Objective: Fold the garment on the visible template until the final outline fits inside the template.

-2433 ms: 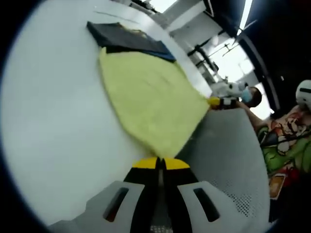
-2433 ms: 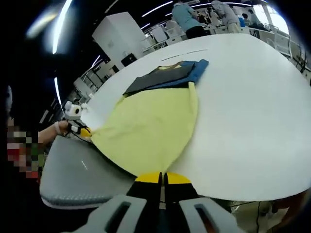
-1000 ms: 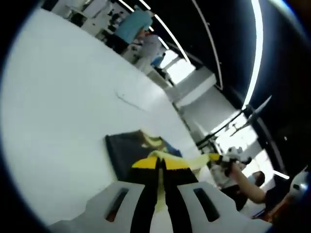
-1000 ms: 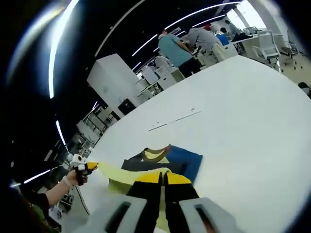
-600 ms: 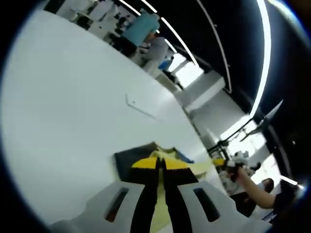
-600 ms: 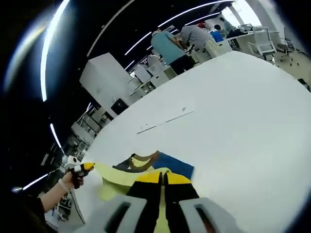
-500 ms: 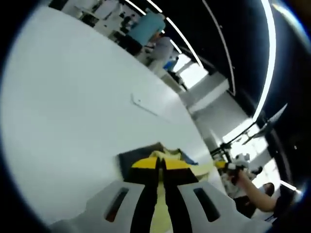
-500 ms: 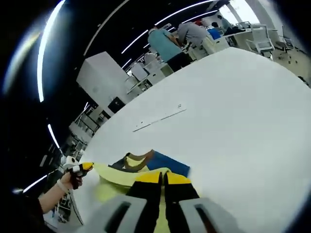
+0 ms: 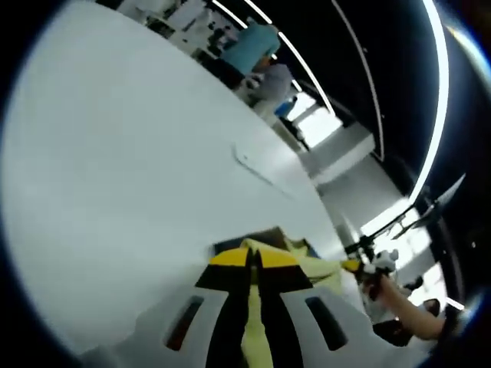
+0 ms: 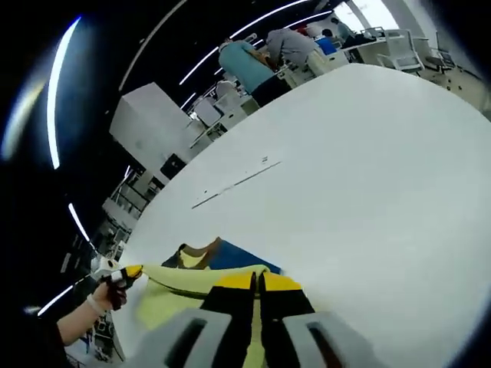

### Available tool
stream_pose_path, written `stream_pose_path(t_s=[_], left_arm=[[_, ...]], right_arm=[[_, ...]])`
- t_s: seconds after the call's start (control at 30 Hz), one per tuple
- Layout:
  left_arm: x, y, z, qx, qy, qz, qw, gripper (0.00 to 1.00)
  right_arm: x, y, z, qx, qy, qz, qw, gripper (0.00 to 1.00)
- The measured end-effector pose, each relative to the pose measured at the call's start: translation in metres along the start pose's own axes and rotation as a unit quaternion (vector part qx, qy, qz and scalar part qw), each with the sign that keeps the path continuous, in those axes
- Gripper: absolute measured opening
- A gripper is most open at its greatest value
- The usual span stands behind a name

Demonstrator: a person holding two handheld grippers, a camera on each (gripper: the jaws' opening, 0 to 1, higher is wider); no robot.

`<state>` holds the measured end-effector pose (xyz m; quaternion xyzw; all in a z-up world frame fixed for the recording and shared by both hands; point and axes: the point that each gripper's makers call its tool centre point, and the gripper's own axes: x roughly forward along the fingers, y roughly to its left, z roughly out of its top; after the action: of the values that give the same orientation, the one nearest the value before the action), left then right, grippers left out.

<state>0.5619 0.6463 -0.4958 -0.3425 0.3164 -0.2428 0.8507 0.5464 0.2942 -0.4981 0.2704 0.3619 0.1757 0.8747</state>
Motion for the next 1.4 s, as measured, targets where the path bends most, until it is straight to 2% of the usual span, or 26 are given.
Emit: stream_pose_path(t_s=[0.27, 0.47, 0.53, 0.6, 0.63, 0.67, 0.73, 0.83, 0.9, 0.93, 1.0, 1.07, 1.1, 1.17, 1.23, 1.27, 1.33, 1.37, 1.4], left_arm=[[0.013, 0.018, -0.01, 0.0, 0.007, 0.025, 0.9997, 0.0], [0.014, 0.023, -0.012, 0.014, 0.012, 0.03, 0.9994, 0.0], [0.015, 0.021, -0.012, 0.036, 0.014, 0.024, 0.999, 0.0], [0.015, 0.017, -0.009, 0.065, 0.009, 0.015, 0.9977, 0.0], [0.013, 0.013, -0.009, 0.09, 0.009, 0.013, 0.9959, 0.01], [0.013, 0.011, -0.009, 0.097, 0.012, 0.009, 0.9951, 0.01], [0.01, 0.011, -0.008, 0.122, 0.014, 0.011, 0.9924, 0.02], [0.004, 0.011, -0.002, 0.142, 0.008, 0.011, 0.9897, 0.13], [-0.001, 0.011, 0.002, 0.172, 0.012, 0.011, 0.9849, 0.2], [-0.003, 0.01, 0.005, 0.201, 0.012, 0.012, 0.9794, 0.22], [-0.006, 0.008, 0.007, 0.233, 0.015, 0.008, 0.9723, 0.28], [-0.008, 0.007, 0.008, 0.275, 0.027, 0.01, 0.9609, 0.31], [-0.01, 0.008, 0.007, 0.31, 0.041, 0.015, 0.9499, 0.32], [-0.011, 0.007, 0.004, 0.35, 0.058, 0.016, 0.935, 0.33], [-0.01, 0.004, 0.003, 0.365, 0.061, 0.01, 0.9291, 0.35], [-0.01, 0.003, 0.002, 0.378, 0.071, 0.01, 0.9231, 0.35], [-0.01, 0.005, 0.002, 0.411, 0.082, 0.016, 0.9077, 0.34], [-0.01, 0.005, 0.002, 0.436, 0.088, 0.017, 0.8955, 0.34], [-0.009, 0.005, 0.001, 0.451, 0.094, 0.015, 0.8876, 0.33]], right_arm=[[0.01, -0.016, -0.013, -0.012, 0.012, -0.017, 0.9997, 0.0], [0.011, -0.023, -0.014, -0.02, 0.015, -0.018, 0.9995, 0.0], [0.012, -0.022, -0.015, -0.034, 0.016, -0.014, 0.9992, 0.0], [0.01, -0.02, -0.014, -0.072, 0.015, -0.013, 0.9972, 0.0], [0.009, -0.019, -0.013, -0.083, 0.013, -0.011, 0.9964, 0.0], [0.009, -0.017, -0.014, -0.088, 0.013, -0.008, 0.996, 0.0], [0.006, -0.015, -0.015, -0.098, 0.015, -0.006, 0.995, 0.05], [0.0, -0.013, -0.013, -0.14, 0.013, -0.009, 0.99, 0.16], [-0.004, -0.014, -0.012, -0.178, 0.015, -0.016, 0.9837, 0.21], [-0.006, -0.013, -0.011, -0.204, 0.013, -0.019, 0.9788, 0.25], [-0.009, -0.011, -0.01, -0.253, 0.013, -0.023, 0.9672, 0.32], [-0.011, -0.007, -0.011, -0.282, 0.017, -0.018, 0.9591, 0.35], [-0.013, -0.009, -0.014, -0.298, 0.03, -0.029, 0.9536, 0.33], [-0.013, -0.008, -0.014, -0.332, 0.035, -0.035, 0.9418, 0.3], [-0.013, -0.006, -0.014, -0.361, 0.04, -0.037, 0.931, 0.29], [-0.012, -0.006, -0.014, -0.382, 0.047, -0.044, 0.922, 0.29], [-0.011, -0.005, -0.015, -0.409, 0.054, -0.045, 0.91, 0.28], [-0.01, -0.006, -0.015, -0.421, 0.061, -0.053, 0.9033, 0.27], [-0.009, -0.004, -0.014, -0.431, 0.06, -0.05, 0.8989, 0.26]])
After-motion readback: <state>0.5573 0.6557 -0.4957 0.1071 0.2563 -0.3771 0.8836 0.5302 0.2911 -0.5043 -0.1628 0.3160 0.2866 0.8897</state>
